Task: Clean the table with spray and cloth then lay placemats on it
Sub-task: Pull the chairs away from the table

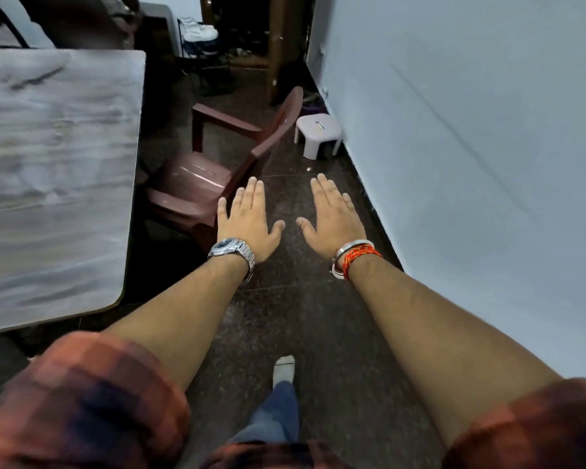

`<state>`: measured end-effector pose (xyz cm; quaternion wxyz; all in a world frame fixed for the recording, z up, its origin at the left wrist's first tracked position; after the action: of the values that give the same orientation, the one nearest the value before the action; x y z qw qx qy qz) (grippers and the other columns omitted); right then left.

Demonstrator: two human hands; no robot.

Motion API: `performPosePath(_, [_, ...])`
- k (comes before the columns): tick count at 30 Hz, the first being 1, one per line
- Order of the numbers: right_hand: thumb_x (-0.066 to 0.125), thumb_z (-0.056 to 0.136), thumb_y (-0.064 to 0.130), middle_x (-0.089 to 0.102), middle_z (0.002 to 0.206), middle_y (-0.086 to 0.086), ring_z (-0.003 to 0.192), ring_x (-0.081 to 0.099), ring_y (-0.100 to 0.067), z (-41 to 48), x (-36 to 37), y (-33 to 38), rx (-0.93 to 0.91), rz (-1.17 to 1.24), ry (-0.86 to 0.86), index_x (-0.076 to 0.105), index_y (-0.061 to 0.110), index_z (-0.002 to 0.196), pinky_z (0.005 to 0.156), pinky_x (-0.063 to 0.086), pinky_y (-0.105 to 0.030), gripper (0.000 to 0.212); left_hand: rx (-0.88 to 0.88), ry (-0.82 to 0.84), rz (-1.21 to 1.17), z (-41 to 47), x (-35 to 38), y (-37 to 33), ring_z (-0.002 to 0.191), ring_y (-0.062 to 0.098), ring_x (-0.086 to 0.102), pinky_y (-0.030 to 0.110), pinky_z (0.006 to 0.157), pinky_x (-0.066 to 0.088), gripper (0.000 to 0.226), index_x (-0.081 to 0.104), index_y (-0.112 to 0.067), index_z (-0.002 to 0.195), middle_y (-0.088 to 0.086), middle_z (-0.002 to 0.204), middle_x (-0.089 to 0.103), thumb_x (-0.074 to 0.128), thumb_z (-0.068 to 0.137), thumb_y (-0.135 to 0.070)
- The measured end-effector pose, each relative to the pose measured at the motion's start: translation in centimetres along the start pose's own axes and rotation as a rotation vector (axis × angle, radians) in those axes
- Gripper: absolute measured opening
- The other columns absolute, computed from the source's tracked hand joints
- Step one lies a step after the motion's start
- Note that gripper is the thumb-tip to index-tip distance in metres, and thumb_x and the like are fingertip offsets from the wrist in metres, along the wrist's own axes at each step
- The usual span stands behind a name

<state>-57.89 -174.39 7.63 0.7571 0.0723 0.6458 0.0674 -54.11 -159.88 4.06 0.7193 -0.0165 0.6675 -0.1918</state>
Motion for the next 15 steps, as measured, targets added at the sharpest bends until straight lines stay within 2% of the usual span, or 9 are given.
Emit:
performPosePath(7, [0.052, 0.091, 0.040, 0.011, 0.162, -0.002, 0.149, 0.011, -0.018, 16.4, 0.7, -5.0, -0.135, -0.014, 0.050, 0.015, 0.014, 0.153, 0.120, 0.013, -0.041, 0.077, -0.024, -0.033, 0.095, 15.4, 1.0, -2.8, 0.149, 0.021, 0.006, 0.050, 0.119, 0.003, 0.088, 0.002, -0.014, 0.154, 0.001, 0.163, 0.000, 0.049, 0.090, -0.050])
performPosePath(10, [0.054, 0.091, 0.040, 0.012, 0.162, -0.003, 0.149, 0.012, -0.019, 22.6, 0.7, -7.1, -0.155, 0.026, 0.038, 0.015, 0.014, 0.153, 0.120, 0.015, -0.042, 0.078, -0.093, -0.023, 0.104, 21.0, 0.9, -3.2, 0.149, 0.022, 0.006, 0.050, 0.119, 0.003, 0.087, 0.002, -0.013, 0.154, 0.001, 0.163, 0.001, 0.049, 0.090, -0.048])
performPosePath(15, [0.057, 0.090, 0.041, 0.010, 0.162, -0.002, 0.149, 0.011, -0.019, 31.2, 3.8, -9.0, -0.339, -0.026, 0.126, 0.014, 0.014, 0.153, 0.120, 0.017, -0.043, 0.081, -0.199, 0.003, 0.164, 27.6, 3.8, -2.9, 0.148, 0.021, 0.013, 0.051, 0.120, 0.005, 0.090, 0.001, -0.013, 0.154, 0.001, 0.163, 0.000, 0.052, 0.089, -0.048])
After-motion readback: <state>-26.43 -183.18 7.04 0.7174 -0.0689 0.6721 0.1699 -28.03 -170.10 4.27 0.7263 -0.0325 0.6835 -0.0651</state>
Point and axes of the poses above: each hand's wrist, its own z-axis towards the middle knuckle, its own x-axis out of the palm, y = z × x, the point moved 9 cm from there along z, towards the middle knuckle
